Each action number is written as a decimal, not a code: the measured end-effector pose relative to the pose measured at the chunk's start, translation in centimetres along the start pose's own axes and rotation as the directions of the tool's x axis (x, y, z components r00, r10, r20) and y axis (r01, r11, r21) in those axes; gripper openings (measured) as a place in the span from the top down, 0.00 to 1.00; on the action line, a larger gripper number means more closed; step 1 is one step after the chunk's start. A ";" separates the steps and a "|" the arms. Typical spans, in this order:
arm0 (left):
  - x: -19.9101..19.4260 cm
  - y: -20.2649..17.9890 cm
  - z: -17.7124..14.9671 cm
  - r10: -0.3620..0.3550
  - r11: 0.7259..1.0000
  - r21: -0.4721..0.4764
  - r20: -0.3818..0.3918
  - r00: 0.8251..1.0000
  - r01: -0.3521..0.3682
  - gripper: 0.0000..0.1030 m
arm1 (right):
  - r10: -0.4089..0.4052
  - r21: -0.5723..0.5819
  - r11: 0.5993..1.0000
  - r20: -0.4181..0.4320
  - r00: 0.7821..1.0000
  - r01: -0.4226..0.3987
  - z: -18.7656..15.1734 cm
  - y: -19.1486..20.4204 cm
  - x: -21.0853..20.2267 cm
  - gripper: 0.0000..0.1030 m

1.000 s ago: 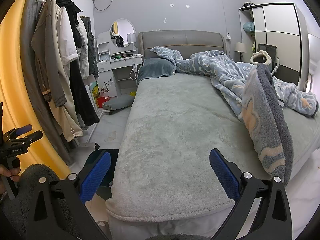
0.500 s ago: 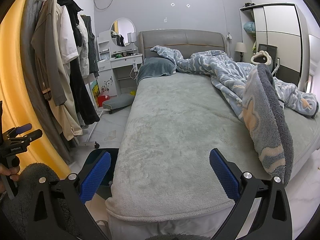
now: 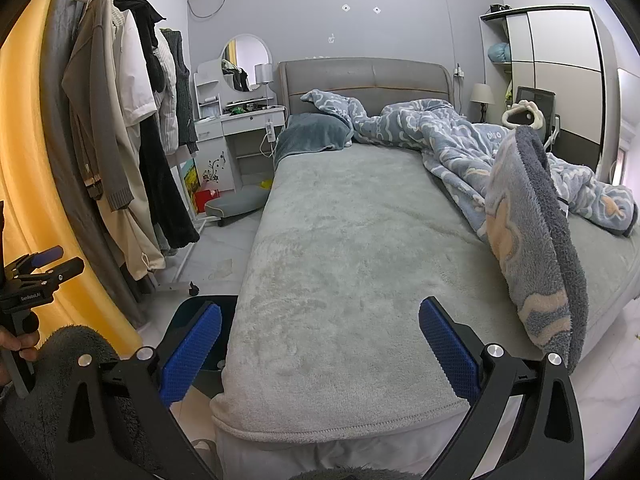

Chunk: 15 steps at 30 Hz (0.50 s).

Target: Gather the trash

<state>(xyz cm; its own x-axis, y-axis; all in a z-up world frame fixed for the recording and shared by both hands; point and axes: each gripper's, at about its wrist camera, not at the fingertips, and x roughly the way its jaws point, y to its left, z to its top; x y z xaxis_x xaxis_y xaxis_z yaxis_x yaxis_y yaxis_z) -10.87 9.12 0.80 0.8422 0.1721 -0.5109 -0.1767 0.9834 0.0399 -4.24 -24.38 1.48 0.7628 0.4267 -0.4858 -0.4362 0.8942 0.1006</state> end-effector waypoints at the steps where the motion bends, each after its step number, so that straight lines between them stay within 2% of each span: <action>1: 0.0 0.0 0.0 0.000 1.000 0.000 0.000 1.000 0.000 0.03 | 0.000 0.000 1.000 0.000 1.000 0.000 0.0 0.0 0.0 0.03; 15: 0.0 -0.1 -0.1 -0.002 1.000 -0.013 -0.005 1.000 0.002 0.03 | 0.000 -0.001 1.000 -0.001 1.000 0.000 0.1 0.0 0.0 0.03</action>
<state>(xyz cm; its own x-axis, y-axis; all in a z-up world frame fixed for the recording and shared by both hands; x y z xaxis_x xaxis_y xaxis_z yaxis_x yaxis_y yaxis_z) -10.86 9.05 0.73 0.8401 0.1701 -0.5150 -0.1819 0.9829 0.0278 -4.21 -24.39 1.54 0.7626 0.4263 -0.4865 -0.4366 0.8942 0.0991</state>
